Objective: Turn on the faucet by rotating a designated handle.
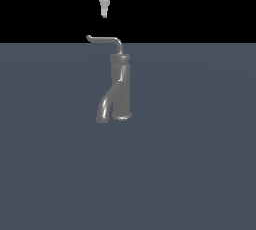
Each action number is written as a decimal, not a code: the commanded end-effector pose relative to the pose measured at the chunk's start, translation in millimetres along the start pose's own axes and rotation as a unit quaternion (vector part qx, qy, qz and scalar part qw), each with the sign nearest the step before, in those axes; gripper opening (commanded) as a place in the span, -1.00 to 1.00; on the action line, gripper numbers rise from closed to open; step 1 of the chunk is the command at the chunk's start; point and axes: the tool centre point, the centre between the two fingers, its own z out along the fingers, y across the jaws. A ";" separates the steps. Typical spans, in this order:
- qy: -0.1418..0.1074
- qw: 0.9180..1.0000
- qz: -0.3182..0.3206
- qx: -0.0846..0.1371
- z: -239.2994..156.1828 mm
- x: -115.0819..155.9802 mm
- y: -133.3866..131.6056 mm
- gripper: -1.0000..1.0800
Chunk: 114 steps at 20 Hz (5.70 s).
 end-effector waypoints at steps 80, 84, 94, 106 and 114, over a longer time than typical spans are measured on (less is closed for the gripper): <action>0.038 0.986 0.161 0.010 69.0 -27.3 68.2 -1.00; 0.038 0.986 0.161 0.010 68.7 -23.6 79.8 -1.00; 0.038 0.986 0.159 0.010 66.4 7.0 95.4 -1.00; 0.038 0.989 0.142 0.010 64.2 34.2 107.1 -1.00; 0.038 0.988 0.149 0.010 61.2 70.4 96.4 -1.00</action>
